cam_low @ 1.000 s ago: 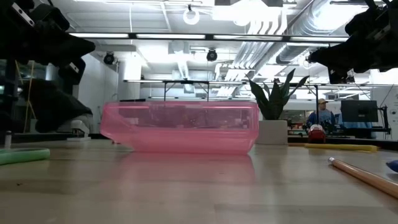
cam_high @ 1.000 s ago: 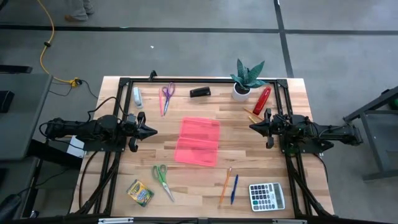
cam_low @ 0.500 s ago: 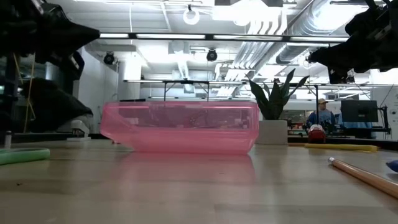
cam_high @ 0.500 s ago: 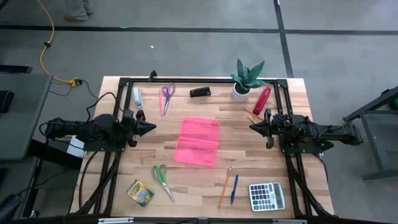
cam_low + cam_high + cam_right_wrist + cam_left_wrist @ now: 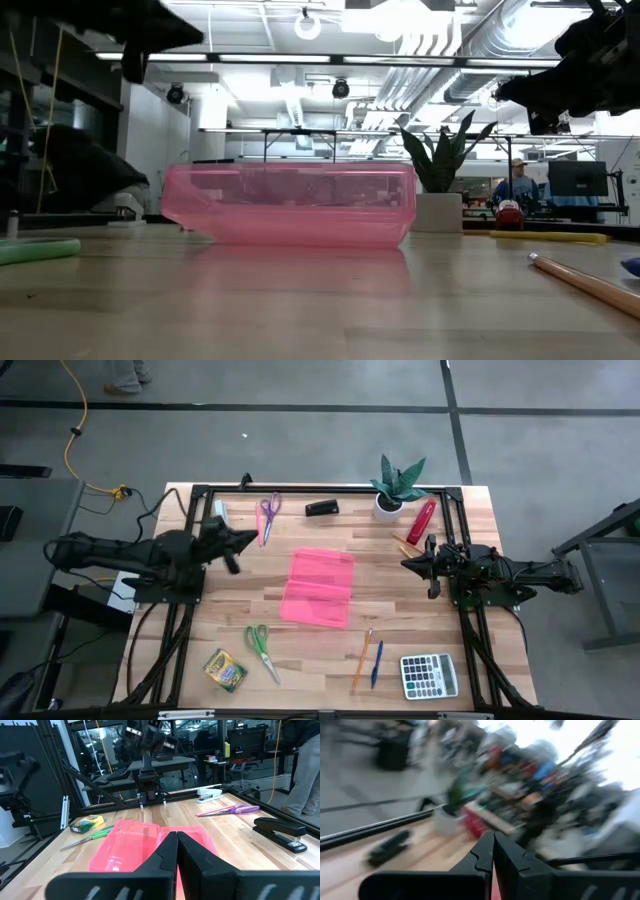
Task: Pick & place school supplies into a supply box
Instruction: Put the pink pencil into the pink supply box
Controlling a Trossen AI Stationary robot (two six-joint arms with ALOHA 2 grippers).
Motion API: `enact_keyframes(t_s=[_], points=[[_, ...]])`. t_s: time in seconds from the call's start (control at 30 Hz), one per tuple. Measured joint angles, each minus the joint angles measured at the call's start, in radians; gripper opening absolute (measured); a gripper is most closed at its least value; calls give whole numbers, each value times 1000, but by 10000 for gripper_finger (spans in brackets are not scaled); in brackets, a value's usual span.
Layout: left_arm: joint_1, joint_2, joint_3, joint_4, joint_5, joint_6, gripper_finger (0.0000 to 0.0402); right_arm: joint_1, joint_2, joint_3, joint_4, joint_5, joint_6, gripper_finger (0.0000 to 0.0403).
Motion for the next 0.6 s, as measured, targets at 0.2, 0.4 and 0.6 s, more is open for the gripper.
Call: enact_keyframes(t_s=[0.2,0.4,0.6], points=[[50,274,317,-372,-131,-61,0,0,0,0,0,0,0,0],[136,395,457,-482,-59,-162,0,0,0,0,0,-1,0,0],[244,435,476,-520,49,-255,0,0,0,0,0,-1,0,0]])
